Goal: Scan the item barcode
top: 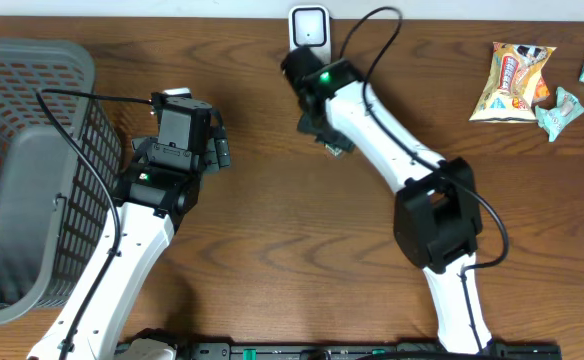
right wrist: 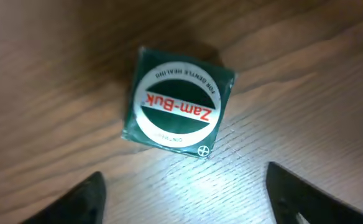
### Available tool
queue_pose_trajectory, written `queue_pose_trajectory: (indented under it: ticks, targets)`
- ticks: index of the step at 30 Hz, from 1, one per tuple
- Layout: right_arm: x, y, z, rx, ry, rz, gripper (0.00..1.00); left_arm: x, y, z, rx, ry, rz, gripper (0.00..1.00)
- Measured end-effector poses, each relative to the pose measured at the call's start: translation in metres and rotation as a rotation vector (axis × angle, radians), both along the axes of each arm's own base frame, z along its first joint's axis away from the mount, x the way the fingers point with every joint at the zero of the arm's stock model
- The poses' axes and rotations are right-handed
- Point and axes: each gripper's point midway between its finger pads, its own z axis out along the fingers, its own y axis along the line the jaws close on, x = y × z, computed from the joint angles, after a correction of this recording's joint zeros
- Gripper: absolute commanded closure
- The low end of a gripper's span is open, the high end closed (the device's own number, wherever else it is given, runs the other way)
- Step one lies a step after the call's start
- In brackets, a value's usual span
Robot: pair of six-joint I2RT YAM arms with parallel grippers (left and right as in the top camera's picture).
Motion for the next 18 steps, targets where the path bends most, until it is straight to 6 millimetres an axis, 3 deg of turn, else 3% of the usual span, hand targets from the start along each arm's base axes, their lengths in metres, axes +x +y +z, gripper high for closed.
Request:
queue_pose_trajectory:
  ticks: [1, 6, 10, 13, 18]
  targets:
    - [-0.002, 0.0, -0.004, -0.009, 0.004, 0.002, 0.02, 0.0, 0.0, 0.0, 0.0, 0.0, 0.0, 0.02]
    - [0.004, -0.007, -0.006, -0.025, -0.018, -0.004, 0.01, 0.0, 0.0, 0.0, 0.0, 0.0, 0.0, 0.02]
    - [0.026, -0.016, -0.003, -0.032, -0.075, 0.031, 0.01, 0.0, 0.0, 0.0, 0.0, 0.0, 0.0, 0.03]
    - [0.048, -0.025, 0.002, -0.064, -0.116, 0.158, 0.01, 0.0, 0.0, 0.0, 0.0, 0.0, 0.0, 0.02]
    - [0.065, -0.04, 0.003, -0.127, -0.083, 0.479, 0.01, 0.0, 0.0, 0.0, 0.0, 0.0, 0.0, 0.02]
